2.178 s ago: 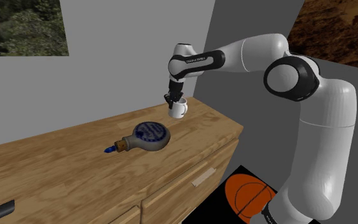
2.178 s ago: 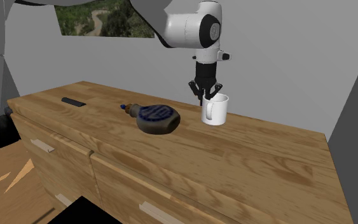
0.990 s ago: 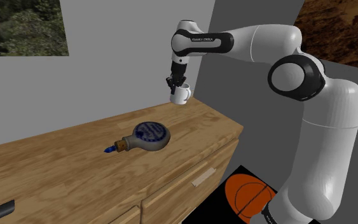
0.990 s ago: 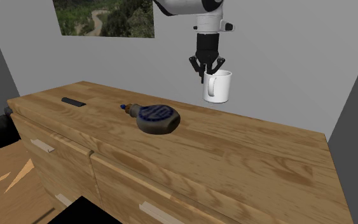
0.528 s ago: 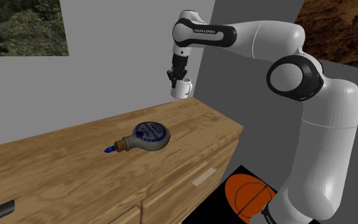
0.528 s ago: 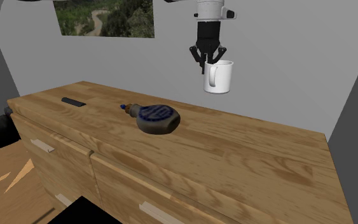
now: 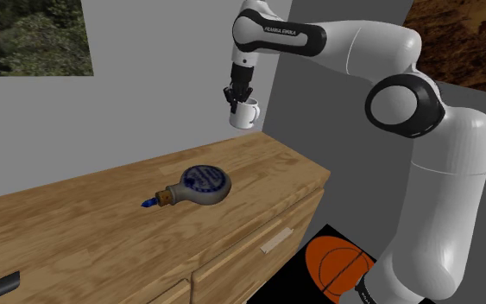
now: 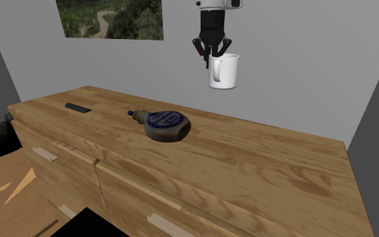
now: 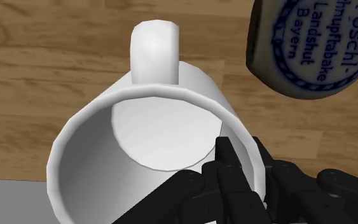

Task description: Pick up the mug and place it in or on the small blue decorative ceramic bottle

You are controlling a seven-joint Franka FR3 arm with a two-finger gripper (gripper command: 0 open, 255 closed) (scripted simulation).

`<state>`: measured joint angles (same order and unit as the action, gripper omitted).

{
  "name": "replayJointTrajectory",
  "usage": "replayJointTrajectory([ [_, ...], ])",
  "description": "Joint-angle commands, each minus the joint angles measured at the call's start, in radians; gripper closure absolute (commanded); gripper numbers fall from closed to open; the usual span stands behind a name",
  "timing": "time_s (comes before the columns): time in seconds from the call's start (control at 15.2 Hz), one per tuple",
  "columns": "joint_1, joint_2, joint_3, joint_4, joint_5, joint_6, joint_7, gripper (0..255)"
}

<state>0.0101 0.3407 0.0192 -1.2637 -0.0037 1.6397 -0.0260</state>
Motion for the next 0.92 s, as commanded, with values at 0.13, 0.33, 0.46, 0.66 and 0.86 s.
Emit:
replayJointTrajectory([
  [0.13,0.055,-0.037,0.025,-0.039,-0.010,0.002,0.080,255],
  [0.33,0.097,-0.055,0.047,-0.056,-0.018,0.002,0.144,255],
  [0.46,0.126,-0.061,0.062,-0.060,-0.023,-0.002,0.187,255],
  [0.66,0.169,-0.063,0.084,-0.054,-0.031,-0.010,0.252,255],
  [0.86,0.214,-0.054,0.107,-0.034,-0.041,-0.023,0.318,255],
])
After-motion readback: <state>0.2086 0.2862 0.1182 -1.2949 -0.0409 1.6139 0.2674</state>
